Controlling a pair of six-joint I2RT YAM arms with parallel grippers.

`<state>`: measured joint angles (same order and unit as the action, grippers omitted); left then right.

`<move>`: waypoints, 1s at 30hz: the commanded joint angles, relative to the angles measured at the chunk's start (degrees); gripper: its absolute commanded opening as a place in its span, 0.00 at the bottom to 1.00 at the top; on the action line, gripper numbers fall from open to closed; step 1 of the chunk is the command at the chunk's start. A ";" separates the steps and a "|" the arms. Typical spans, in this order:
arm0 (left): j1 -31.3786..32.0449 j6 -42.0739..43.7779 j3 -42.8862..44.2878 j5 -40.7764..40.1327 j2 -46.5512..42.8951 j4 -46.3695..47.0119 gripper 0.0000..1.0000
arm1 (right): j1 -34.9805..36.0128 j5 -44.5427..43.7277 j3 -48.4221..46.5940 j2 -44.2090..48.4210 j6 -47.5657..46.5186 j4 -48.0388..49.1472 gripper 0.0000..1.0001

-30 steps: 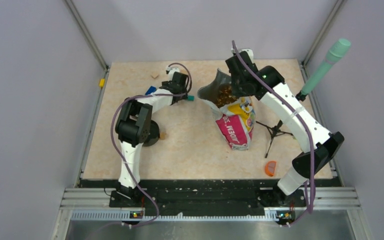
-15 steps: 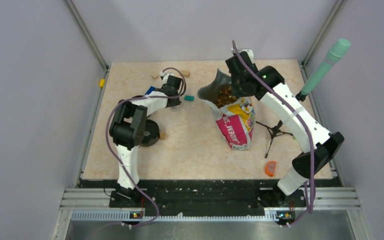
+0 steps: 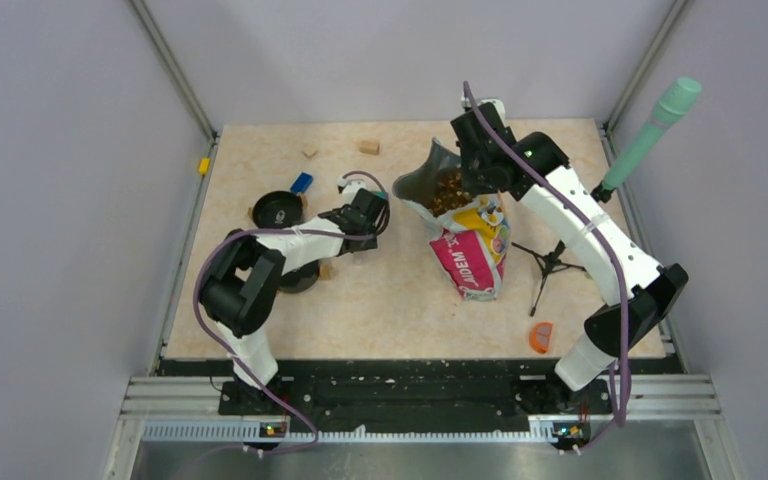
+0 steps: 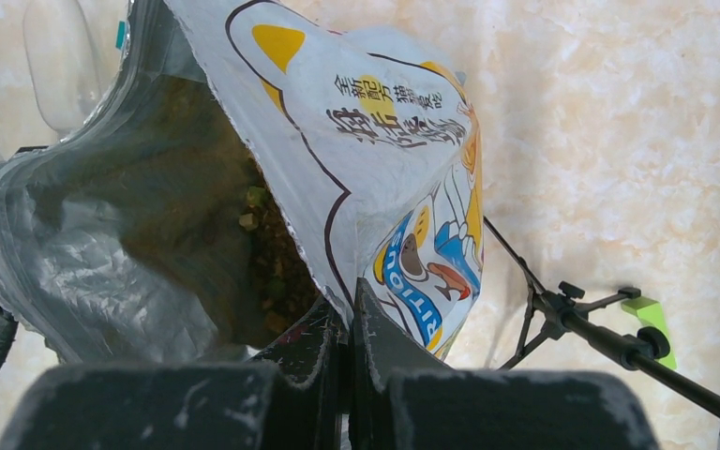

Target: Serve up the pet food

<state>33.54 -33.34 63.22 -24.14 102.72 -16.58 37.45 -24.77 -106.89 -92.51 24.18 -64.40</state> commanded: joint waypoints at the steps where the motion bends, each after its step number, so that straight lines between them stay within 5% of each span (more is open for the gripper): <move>1: 0.20 -2.63 -0.20 -2.72 0.38 2.78 0.60 | 1.22 3.08 0.22 3.34 -0.47 2.17 0.00; 7: 2.10 -3.31 -2.54 -3.63 -3.06 3.97 0.83 | 1.20 3.69 1.84 4.34 -0.11 2.86 0.00; 17: 6.32 4.50 -14.60 -14.72 -9.95 22.72 0.86 | 1.18 5.00 3.80 5.80 1.93 3.66 0.00; 30: 8.09 7.00 -23.01 -13.99 -3.01 44.94 0.86 | 1.23 6.87 8.75 7.41 4.38 5.67 0.00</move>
<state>41.74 -26.61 41.43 -36.95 96.36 18.20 37.45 -21.43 -99.59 -88.64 25.91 -59.18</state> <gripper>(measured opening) 0.880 0.013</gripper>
